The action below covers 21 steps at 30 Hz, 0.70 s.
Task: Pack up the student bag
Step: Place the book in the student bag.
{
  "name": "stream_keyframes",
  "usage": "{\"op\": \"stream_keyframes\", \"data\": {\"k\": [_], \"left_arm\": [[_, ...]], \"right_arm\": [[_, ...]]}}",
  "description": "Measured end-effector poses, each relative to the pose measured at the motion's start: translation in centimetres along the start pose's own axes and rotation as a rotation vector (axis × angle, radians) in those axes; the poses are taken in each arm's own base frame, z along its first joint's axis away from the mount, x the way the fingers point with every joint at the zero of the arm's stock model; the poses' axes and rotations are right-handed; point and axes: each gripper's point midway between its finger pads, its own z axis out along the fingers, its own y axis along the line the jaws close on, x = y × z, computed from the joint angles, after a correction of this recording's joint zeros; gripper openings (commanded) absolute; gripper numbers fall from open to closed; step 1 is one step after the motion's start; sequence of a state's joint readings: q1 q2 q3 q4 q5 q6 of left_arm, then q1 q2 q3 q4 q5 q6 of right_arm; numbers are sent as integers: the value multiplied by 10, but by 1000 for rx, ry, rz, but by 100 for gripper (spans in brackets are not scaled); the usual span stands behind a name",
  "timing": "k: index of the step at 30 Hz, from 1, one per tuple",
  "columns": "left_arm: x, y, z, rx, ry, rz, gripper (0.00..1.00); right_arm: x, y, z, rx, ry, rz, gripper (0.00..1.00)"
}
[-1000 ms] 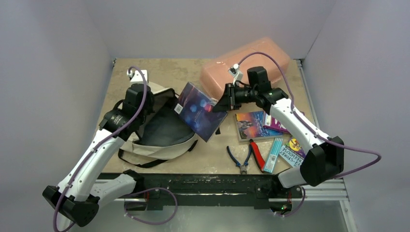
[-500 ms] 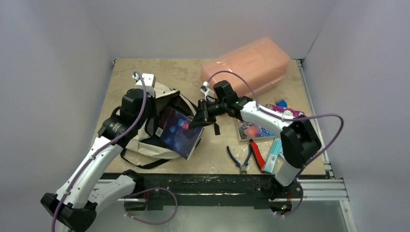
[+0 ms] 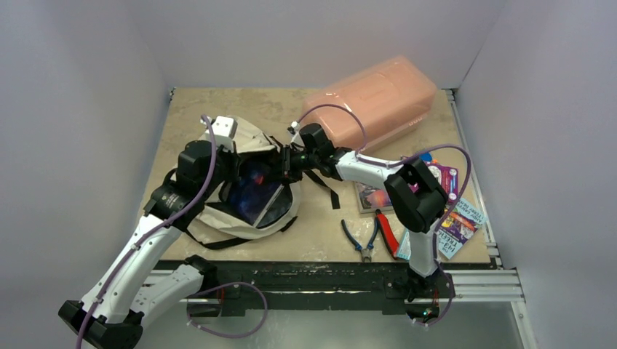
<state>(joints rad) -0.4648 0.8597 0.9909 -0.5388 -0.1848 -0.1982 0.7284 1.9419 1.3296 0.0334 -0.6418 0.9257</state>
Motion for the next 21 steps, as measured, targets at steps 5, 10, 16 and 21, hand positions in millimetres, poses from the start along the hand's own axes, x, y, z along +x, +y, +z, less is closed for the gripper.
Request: {"op": "stream_keyframes", "data": {"k": [5,10,16,21], "left_arm": [[0,-1,0,6,2,0,0],[1,1,0,-5,3,0,0],[12,6,10,-41,56,9,0],[18,7,15,-48,84,14,0]], "right_arm": [[-19,4,25,-50,-65,28,0],[-33,-5,49,-64,-97,19,36],[-52,-28,57,43,-182,-86,68],[-56,-48,42,191,-224,-182,74]]}}
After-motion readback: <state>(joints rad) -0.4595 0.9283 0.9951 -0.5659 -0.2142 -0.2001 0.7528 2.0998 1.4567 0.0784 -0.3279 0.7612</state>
